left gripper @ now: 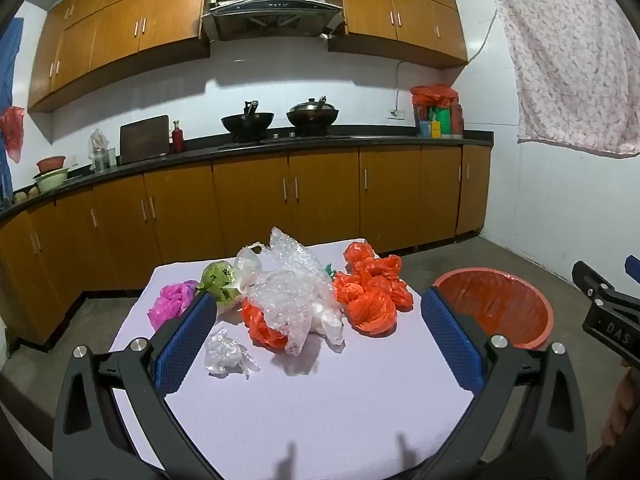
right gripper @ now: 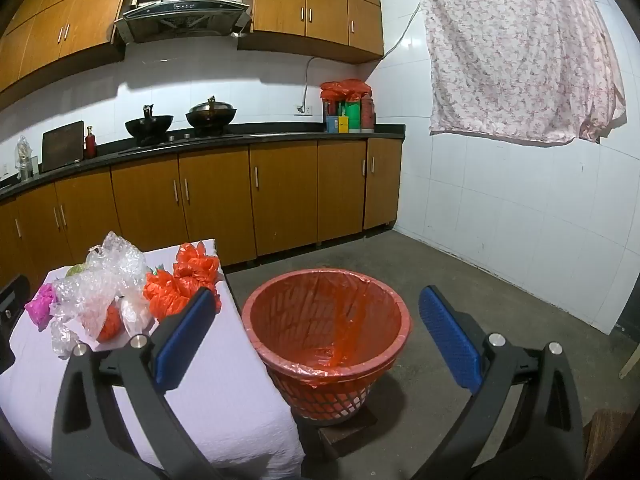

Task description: Collect trash

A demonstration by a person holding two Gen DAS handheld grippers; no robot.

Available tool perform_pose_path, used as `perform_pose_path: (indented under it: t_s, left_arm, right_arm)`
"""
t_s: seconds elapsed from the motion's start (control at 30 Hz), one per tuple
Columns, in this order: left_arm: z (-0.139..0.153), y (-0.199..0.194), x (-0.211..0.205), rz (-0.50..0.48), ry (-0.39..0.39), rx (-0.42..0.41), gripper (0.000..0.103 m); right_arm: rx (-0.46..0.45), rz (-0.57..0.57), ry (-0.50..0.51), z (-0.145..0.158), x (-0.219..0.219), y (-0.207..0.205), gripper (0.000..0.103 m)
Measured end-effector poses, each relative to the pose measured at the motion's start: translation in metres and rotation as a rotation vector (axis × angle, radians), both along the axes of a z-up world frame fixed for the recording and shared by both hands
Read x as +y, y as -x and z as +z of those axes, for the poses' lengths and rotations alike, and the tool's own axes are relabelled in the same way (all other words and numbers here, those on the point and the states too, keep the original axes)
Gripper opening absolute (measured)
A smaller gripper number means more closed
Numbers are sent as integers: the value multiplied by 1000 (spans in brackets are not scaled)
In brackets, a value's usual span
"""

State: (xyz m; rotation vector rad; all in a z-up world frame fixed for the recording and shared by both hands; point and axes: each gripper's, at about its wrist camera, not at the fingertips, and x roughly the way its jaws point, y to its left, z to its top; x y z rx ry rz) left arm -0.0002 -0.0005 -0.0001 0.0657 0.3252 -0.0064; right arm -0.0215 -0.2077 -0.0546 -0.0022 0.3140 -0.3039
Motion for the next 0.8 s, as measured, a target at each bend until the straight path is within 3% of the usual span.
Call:
perform_pose_path:
  t_s: [0.8]
  left_arm:
    - [0, 0, 0, -1, 4, 0, 101]
  right_arm:
    - [-1, 2, 3, 3, 0, 0, 99]
